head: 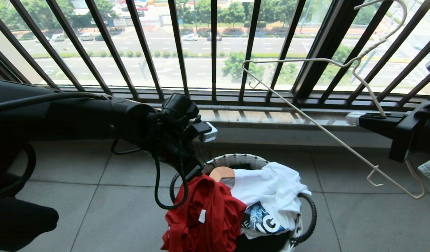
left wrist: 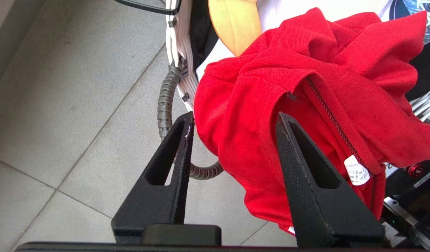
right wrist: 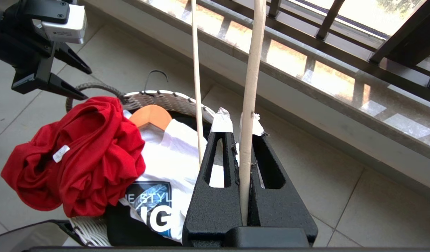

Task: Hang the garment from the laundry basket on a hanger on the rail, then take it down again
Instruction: Pick up clothes from the basket

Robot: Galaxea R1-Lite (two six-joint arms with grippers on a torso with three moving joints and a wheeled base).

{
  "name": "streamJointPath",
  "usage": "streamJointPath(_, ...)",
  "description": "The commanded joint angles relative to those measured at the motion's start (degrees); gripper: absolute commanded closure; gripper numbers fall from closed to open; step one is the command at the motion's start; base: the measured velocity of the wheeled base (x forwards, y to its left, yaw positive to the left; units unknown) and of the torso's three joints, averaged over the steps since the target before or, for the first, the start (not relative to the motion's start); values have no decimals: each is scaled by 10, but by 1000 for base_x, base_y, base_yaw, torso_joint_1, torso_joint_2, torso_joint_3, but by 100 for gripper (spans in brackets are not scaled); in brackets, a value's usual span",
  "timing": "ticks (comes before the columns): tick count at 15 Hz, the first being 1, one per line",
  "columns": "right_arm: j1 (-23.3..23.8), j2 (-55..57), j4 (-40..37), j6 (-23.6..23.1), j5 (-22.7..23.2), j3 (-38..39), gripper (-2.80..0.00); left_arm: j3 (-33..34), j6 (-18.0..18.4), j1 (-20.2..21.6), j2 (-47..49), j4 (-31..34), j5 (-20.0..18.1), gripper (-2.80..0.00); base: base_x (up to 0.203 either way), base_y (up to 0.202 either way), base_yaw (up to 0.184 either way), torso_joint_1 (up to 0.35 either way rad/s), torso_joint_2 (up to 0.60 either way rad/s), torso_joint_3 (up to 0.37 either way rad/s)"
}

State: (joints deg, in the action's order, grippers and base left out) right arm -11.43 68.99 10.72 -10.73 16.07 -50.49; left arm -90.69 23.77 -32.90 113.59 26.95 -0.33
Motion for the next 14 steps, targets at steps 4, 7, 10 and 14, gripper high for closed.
streamJointPath(4,0,-2,1,-1,2,-1,0,-16,33,2,29,2,0,-280,0,0,0,0,0,0)
streamJointPath(7,1,-4,1,-1,2,-1,0,-15,36,1,40,3,1,-280,0,0,0,0,0,0)
streamJointPath(10,5,-5,1,0,2,-3,0,-26,42,1,64,2,8,-280,0,0,0,0,0,0)
streamJointPath(14,5,-5,1,0,2,-4,0,-65,47,1,99,3,55,-280,0,0,0,0,0,0)
